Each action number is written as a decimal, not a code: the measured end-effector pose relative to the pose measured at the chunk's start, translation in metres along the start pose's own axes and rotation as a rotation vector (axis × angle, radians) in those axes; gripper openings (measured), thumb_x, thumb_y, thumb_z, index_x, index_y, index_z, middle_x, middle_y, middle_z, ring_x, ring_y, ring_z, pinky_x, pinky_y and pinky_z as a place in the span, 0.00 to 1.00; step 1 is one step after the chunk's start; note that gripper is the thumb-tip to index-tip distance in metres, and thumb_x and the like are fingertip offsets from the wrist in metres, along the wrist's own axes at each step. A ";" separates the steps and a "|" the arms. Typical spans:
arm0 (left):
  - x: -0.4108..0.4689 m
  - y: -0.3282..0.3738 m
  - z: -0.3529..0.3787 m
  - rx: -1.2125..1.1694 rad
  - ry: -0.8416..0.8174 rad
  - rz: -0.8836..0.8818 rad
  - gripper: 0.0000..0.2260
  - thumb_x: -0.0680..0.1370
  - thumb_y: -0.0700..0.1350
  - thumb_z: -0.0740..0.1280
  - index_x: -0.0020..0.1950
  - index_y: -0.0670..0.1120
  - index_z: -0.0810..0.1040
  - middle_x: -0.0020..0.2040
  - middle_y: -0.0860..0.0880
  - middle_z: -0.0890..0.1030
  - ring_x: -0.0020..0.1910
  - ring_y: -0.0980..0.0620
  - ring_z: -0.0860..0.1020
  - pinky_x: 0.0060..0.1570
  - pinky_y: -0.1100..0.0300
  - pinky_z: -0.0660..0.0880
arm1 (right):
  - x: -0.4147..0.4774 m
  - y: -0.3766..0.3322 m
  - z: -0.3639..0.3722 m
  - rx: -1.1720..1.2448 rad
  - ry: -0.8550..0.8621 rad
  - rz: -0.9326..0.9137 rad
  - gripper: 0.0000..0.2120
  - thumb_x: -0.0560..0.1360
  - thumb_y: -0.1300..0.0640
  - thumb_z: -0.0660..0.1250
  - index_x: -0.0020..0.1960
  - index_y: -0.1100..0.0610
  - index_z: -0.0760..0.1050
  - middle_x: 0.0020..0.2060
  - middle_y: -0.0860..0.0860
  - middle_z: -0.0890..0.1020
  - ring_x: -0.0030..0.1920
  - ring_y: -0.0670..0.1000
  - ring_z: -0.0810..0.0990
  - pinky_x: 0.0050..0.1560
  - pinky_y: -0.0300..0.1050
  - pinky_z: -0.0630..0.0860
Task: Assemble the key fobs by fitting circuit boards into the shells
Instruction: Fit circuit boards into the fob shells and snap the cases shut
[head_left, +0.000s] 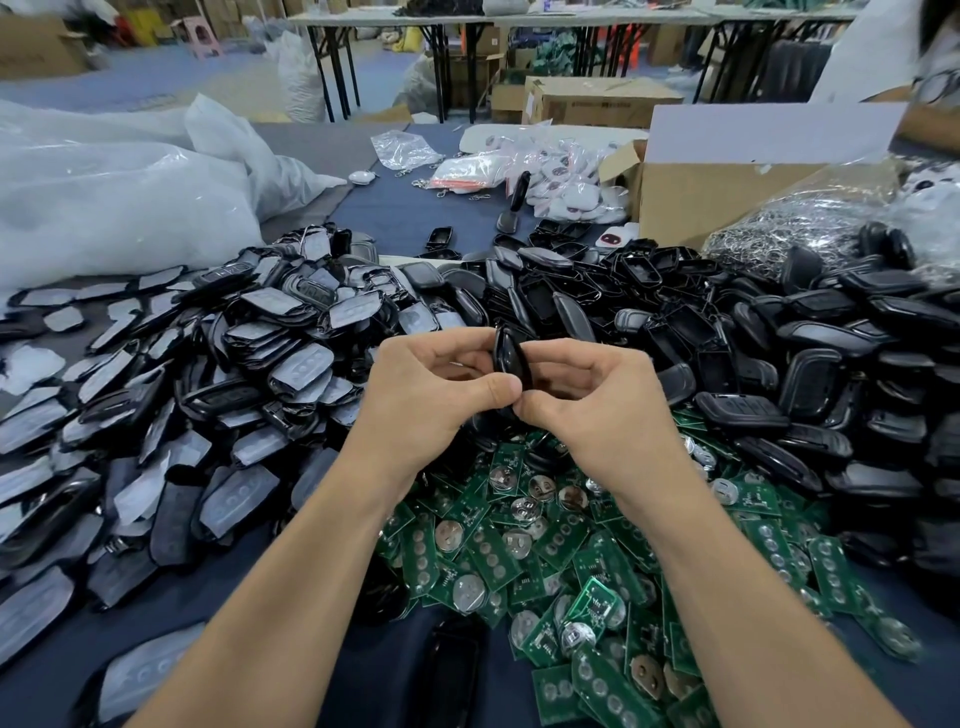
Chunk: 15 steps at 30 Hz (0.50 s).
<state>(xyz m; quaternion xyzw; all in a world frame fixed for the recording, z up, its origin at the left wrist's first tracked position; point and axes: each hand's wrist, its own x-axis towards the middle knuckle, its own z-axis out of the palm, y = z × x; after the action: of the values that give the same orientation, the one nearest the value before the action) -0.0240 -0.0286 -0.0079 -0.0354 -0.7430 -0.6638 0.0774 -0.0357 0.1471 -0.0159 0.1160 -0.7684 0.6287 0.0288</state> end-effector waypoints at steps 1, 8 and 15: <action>0.000 0.000 0.001 -0.005 -0.007 0.001 0.15 0.70 0.36 0.80 0.55 0.48 0.88 0.45 0.42 0.88 0.41 0.49 0.84 0.47 0.53 0.84 | -0.001 -0.001 0.000 -0.047 0.028 -0.012 0.18 0.67 0.60 0.82 0.51 0.41 0.86 0.44 0.38 0.88 0.50 0.38 0.86 0.54 0.35 0.80; -0.001 -0.002 0.006 -0.056 0.065 -0.085 0.09 0.76 0.40 0.76 0.47 0.54 0.90 0.44 0.49 0.89 0.43 0.51 0.87 0.41 0.64 0.81 | -0.007 -0.006 0.006 -0.358 0.166 -0.106 0.21 0.68 0.62 0.79 0.56 0.43 0.86 0.38 0.33 0.82 0.43 0.36 0.83 0.46 0.30 0.79; 0.001 0.000 0.005 -0.205 0.046 -0.198 0.09 0.79 0.37 0.72 0.48 0.50 0.90 0.46 0.43 0.89 0.44 0.46 0.88 0.42 0.62 0.83 | 0.002 -0.004 0.003 0.129 0.160 0.118 0.10 0.78 0.64 0.72 0.47 0.50 0.88 0.40 0.48 0.89 0.43 0.49 0.88 0.44 0.45 0.86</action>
<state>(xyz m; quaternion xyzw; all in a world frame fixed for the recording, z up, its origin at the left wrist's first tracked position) -0.0252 -0.0236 -0.0083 0.0455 -0.6692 -0.7412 0.0247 -0.0363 0.1431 -0.0119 0.0219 -0.7271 0.6847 0.0454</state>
